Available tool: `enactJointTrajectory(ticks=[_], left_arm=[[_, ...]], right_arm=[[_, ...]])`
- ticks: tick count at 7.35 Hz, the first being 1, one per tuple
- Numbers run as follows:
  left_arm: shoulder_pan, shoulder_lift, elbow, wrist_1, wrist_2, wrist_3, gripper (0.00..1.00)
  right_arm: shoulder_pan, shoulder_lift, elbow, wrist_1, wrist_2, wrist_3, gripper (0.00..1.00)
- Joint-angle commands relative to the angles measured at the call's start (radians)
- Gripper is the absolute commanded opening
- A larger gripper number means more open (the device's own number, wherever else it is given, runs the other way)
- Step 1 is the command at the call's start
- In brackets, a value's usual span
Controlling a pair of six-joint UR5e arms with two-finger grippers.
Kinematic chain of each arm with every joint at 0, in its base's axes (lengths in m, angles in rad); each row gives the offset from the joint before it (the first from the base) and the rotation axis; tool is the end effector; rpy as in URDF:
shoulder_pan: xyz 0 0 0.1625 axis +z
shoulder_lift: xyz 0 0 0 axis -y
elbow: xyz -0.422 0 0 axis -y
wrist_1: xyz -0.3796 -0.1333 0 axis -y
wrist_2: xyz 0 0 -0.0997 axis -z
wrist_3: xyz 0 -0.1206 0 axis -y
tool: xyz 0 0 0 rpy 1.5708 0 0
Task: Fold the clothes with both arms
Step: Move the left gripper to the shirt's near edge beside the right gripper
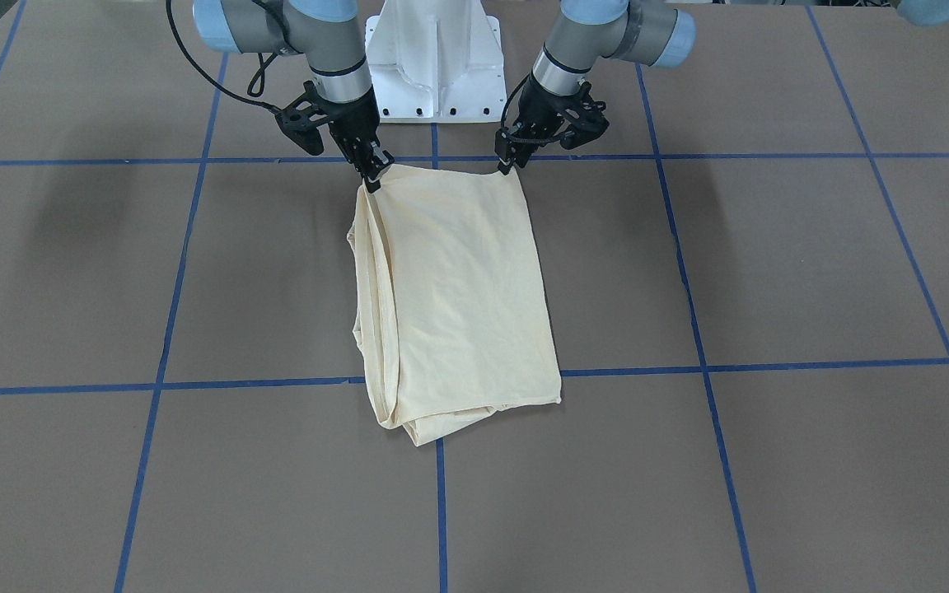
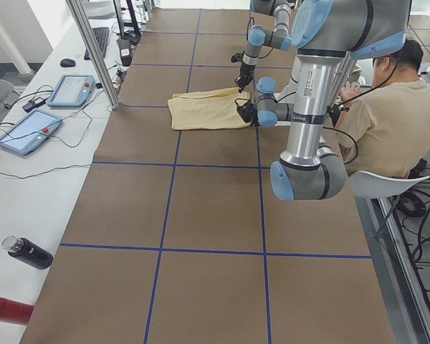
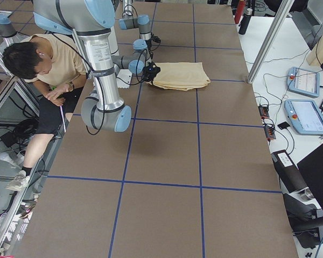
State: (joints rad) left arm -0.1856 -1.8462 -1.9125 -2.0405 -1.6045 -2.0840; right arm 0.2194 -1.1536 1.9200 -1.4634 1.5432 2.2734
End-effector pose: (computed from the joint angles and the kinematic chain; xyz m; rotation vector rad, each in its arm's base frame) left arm 0.5437 -0.2336 0.3168 -0.2108 1.0862 -0.6093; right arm -0.5568 -0.2641 0.2860 -0.1905 -0.8847 0.8729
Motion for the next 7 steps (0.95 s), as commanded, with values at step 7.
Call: enactJointTrajectory(ticks=[7], left_arm=[[-0.084,0.003,-0.255,0.102,-0.081,0.053,0.0]], right_arm=[[0.042,-0.04,0.246,-0.161,0.021,0.052,0.0]])
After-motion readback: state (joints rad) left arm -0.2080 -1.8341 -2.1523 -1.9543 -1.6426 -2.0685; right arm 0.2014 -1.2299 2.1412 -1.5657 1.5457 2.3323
